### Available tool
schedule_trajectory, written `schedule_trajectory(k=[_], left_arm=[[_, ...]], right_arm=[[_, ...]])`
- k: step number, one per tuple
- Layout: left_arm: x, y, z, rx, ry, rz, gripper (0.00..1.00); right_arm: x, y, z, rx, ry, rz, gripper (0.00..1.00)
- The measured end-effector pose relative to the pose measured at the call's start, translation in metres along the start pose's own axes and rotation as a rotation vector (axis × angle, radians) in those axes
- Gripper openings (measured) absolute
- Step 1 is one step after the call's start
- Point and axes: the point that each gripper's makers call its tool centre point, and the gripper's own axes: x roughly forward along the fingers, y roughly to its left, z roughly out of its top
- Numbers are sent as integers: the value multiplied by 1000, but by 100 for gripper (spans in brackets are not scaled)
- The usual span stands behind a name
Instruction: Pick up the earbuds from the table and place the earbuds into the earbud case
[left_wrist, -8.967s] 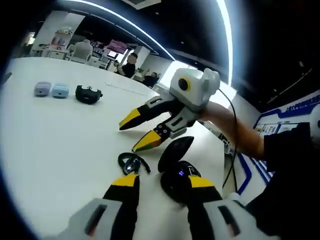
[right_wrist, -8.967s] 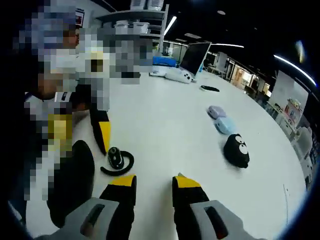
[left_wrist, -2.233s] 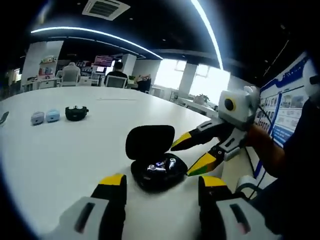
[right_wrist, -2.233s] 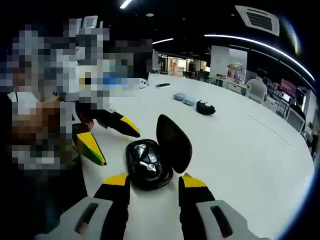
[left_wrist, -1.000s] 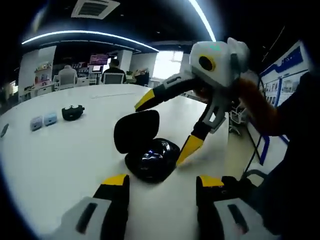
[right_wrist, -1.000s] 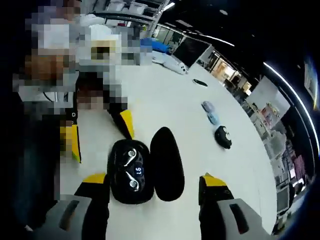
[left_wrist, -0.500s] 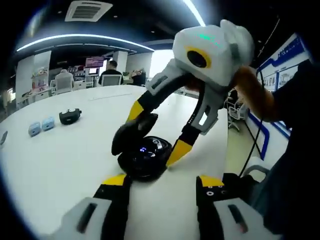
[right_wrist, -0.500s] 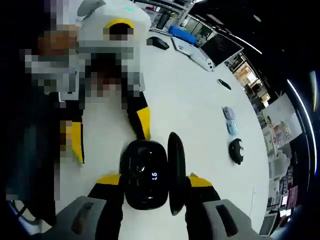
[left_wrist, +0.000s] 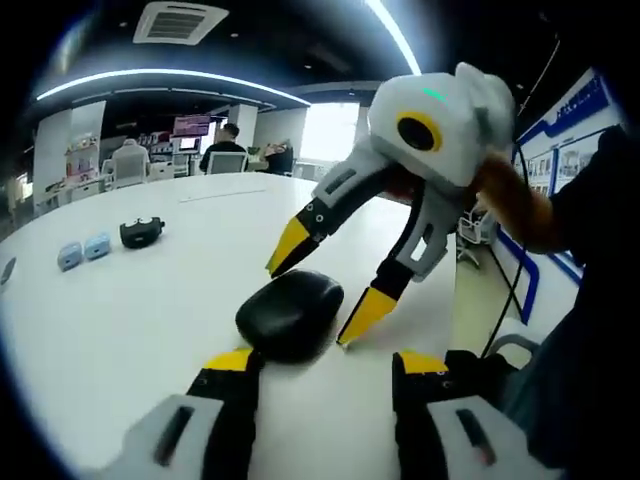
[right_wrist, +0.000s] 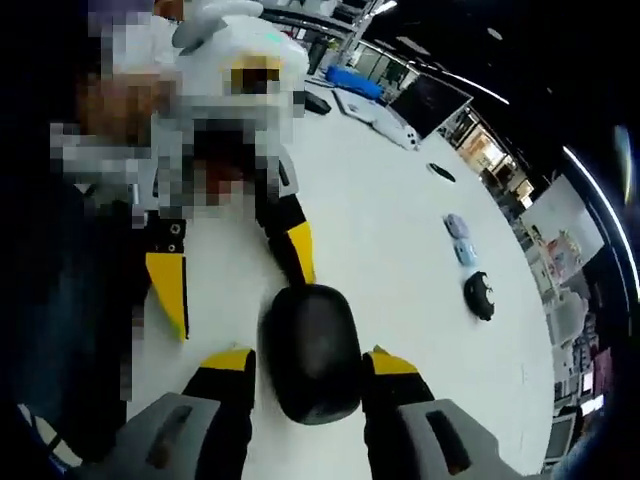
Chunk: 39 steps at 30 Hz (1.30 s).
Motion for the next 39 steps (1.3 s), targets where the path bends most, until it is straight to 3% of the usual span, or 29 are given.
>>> schedule_trajectory(k=[8,20,29,39], left_arm=[[-1,1,2,-51,-39,-9,56],[-2,2,4,-86,-61,-14,54],[-3,4,6,-120,-85,-17,55],[-6,6,12,-66,-111,10,54]], right_arm=[[9,-5,3,116,-119,75,49],[16,-7,7,207,-195,131,47],[15,-6,9,235,-241,121,43],[11,-6,10,298,-282,109,42]])
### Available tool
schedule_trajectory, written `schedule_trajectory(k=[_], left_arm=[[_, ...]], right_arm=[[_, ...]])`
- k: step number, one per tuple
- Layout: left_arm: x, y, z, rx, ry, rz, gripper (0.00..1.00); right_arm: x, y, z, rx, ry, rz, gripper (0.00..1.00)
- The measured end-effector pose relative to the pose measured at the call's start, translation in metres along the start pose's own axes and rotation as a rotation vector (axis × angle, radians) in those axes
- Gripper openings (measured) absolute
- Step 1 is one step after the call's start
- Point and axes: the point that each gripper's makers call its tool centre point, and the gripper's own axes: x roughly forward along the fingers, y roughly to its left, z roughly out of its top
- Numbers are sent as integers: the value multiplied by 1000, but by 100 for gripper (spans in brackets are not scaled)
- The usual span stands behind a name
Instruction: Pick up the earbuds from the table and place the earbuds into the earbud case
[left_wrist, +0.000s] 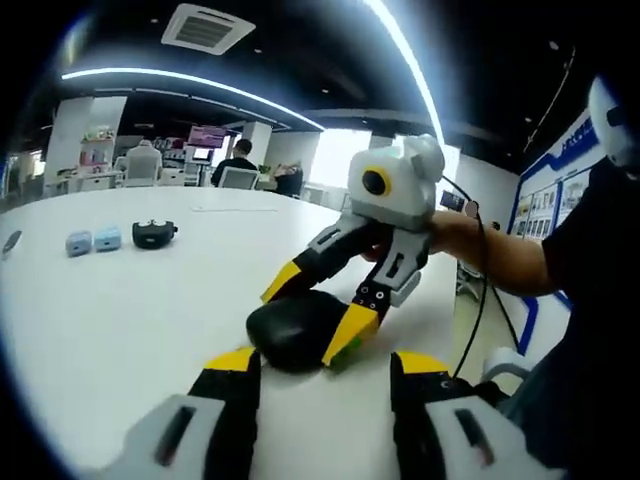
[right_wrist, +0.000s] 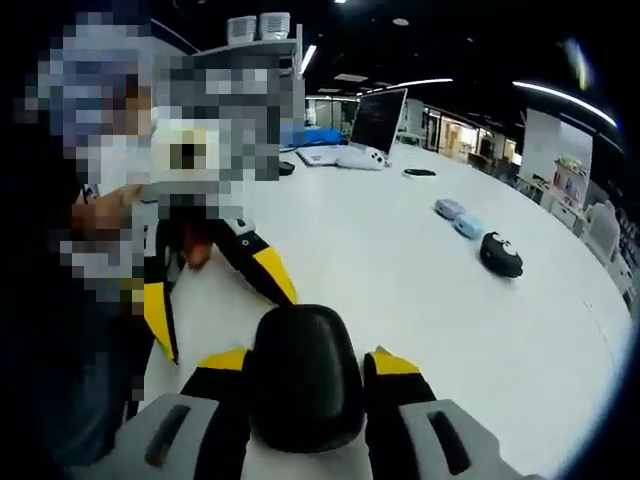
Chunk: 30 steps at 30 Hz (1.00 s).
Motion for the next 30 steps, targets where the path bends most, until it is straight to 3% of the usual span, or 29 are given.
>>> schedule_trajectory(k=[17,22,24,30], left_arm=[[27,2,9,19,49,-27,58],[35,4,11,-7,53,-39,57],[37,3,7,-3,73,-38,57],[38,2,5,10,87,-43,57]], right_arm=[[-17,-11,-2,12,-48,-45,41],[-18,-14,-10,0,-53,-47,42],[-18,-15,-7,-40,-84,-59,42],[-27,-20,-14,7,-103,-120,43]])
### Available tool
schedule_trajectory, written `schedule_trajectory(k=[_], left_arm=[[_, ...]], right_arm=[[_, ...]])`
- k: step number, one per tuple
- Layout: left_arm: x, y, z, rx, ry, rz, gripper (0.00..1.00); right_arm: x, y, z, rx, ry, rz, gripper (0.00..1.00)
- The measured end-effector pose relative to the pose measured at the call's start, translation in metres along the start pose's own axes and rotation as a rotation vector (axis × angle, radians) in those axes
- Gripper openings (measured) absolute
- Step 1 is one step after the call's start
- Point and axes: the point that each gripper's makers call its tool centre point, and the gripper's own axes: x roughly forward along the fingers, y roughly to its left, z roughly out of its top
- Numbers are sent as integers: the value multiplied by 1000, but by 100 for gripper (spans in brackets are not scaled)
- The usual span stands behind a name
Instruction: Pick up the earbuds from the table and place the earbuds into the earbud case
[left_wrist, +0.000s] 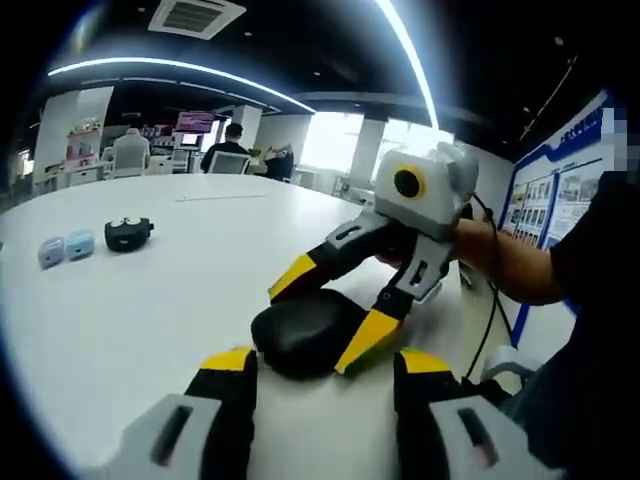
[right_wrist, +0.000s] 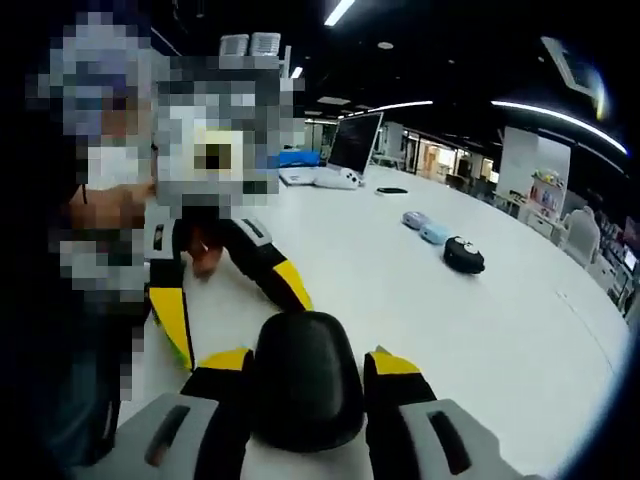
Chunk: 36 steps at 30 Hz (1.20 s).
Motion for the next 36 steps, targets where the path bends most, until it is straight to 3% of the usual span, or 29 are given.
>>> schedule_trajectory(k=[5,12,17,30,33,36], left_arm=[[3,-1,0,5,6,-8,57],[10,-5,1,18,11,-17,59],[13,-7,1,41,10,-7,61],[11,1,1,41,-14,-18,44],[8,6,1,40,-11,-27,36],[8,7,6,56,-23,-40,38]], right_arm=[[-11,-7,-8,54,-24,-78,52],[-13,-6,-13,133,-61,-113,46],[-10,-2,-11,107,-96,-129,41],[-19,0,-13,82,-110,-85,40],[-20,4,-14,62,-107,-48,40],[-20,5,-14,49,-109,-38,40]])
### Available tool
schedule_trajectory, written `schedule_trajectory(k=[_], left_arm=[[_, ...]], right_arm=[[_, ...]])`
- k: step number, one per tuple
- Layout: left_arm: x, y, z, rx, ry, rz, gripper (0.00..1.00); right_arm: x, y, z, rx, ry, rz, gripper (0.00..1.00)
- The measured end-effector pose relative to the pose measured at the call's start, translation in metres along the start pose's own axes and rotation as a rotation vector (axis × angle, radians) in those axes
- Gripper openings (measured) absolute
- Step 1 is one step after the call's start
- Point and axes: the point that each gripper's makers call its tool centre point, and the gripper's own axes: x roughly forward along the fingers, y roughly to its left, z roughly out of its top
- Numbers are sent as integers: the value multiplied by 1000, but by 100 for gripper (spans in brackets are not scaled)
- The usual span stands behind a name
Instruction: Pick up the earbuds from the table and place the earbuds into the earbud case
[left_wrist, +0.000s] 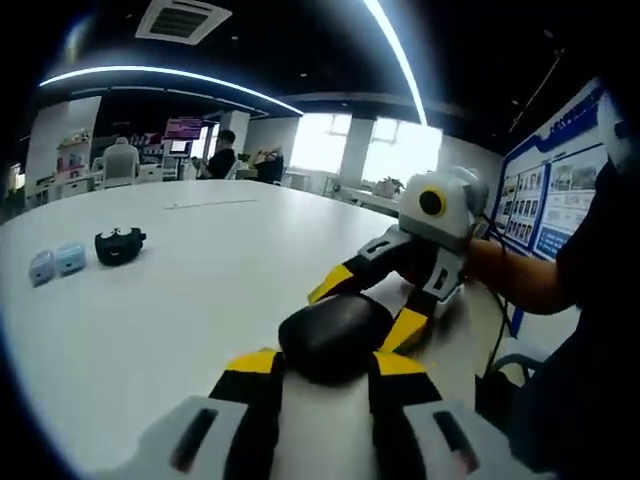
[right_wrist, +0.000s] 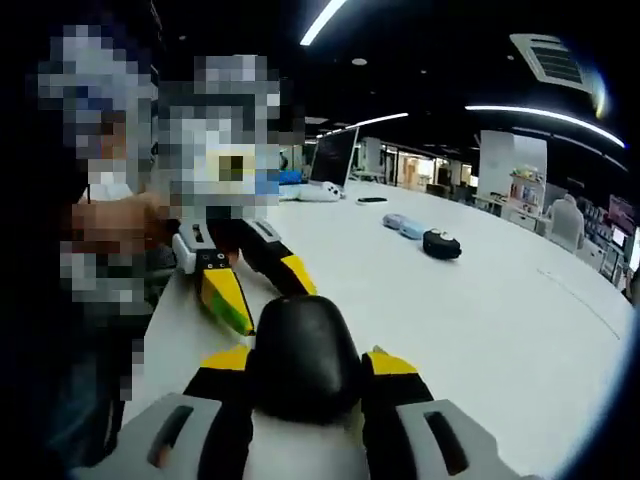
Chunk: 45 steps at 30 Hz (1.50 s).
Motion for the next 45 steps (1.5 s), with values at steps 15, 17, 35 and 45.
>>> schedule_trajectory(k=[15,17,35,45], left_arm=[[19,-4,-1,283,107,-250,53],[22,-5,-2,294,114,-267,51],[33,10,25,357,117,-259,42],[68,63,66,389,142,-204,42]], right_arm=[[-14,-5,-7,19,1,-34,42],[-13,-4,-7,11,0,-32,42],[-8,-33,11,-60,8,-24,37],[-3,-107,35,-109,23,-32,37]])
